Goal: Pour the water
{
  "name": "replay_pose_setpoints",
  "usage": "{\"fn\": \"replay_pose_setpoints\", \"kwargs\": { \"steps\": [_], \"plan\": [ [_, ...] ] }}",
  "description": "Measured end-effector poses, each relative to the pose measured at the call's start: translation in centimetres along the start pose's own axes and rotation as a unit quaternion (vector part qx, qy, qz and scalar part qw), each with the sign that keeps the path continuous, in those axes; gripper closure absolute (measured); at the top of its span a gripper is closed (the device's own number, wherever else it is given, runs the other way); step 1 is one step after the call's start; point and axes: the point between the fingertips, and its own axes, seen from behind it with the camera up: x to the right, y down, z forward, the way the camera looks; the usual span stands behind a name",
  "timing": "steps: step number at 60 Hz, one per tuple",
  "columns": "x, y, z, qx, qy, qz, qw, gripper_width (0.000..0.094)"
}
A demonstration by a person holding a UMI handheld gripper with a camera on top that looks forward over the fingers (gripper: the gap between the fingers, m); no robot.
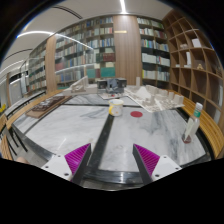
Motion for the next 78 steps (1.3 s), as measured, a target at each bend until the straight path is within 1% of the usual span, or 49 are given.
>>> {"fn": "replay_pose_setpoints", "kwargs": {
  "steps": [5, 8, 12, 17, 21, 28, 33, 41, 45, 48, 50, 51, 53, 56, 60, 61, 64, 70, 74, 78],
  "plan": [
    [5.4, 2.3, -0.1, -0.022, 0.036, 0.008, 0.999, 0.0081],
    [10.6, 3.8, 0.8, -0.025, 0.059, 0.006, 0.998, 0.0079],
    [16.3, 4.2, 0.3, -0.028, 0.096, 0.004, 0.995, 0.0078],
    [23.5, 4.4, 1.4, -0.017, 0.137, 0.009, 0.99, 0.0081],
    [27.9, 3.4, 1.7, -0.004, 0.163, 0.014, 0.987, 0.008],
    [34.5, 1.2, 4.0, 0.028, 0.196, 0.019, 0.98, 0.0079],
    [37.9, -0.4, 6.3, 0.052, 0.203, 0.025, 0.978, 0.0082],
    [40.7, -2.5, 9.6, 0.08, 0.202, 0.029, 0.976, 0.0079],
    [41.3, -3.3, 10.9, 0.095, 0.196, 0.034, 0.975, 0.011],
    [41.7, -3.5, 11.6, 0.1, 0.192, 0.042, 0.975, 0.0175],
    [41.9, -3.3, 12.0, 0.102, 0.193, 0.046, 0.975, 0.0325],
    [42.2, -3.4, 11.9, 0.105, 0.198, 0.047, 0.973, 0.038],
    [42.5, -3.5, 12.0, 0.11, 0.205, 0.052, 0.971, 0.0397],
    [42.2, -3.6, 12.1, 0.11, 0.201, 0.051, 0.972, 0.0441],
    [42.3, -3.5, 12.0, 0.107, 0.203, 0.049, 0.972, 0.0474],
    [42.5, -3.5, 12.0, 0.106, 0.205, 0.05, 0.972, 0.0501],
    [42.8, -3.4, 11.8, 0.099, 0.219, 0.045, 0.97, 0.0518],
    [42.9, -4.7, 11.2, 0.093, 0.244, 0.025, 0.965, 0.0519],
    [42.7, -6.7, 10.6, 0.096, 0.266, 0.005, 0.959, 0.0521],
    [42.7, -10.1, 9.8, 0.102, 0.295, -0.03, 0.949, 0.0521]
  ]
}}
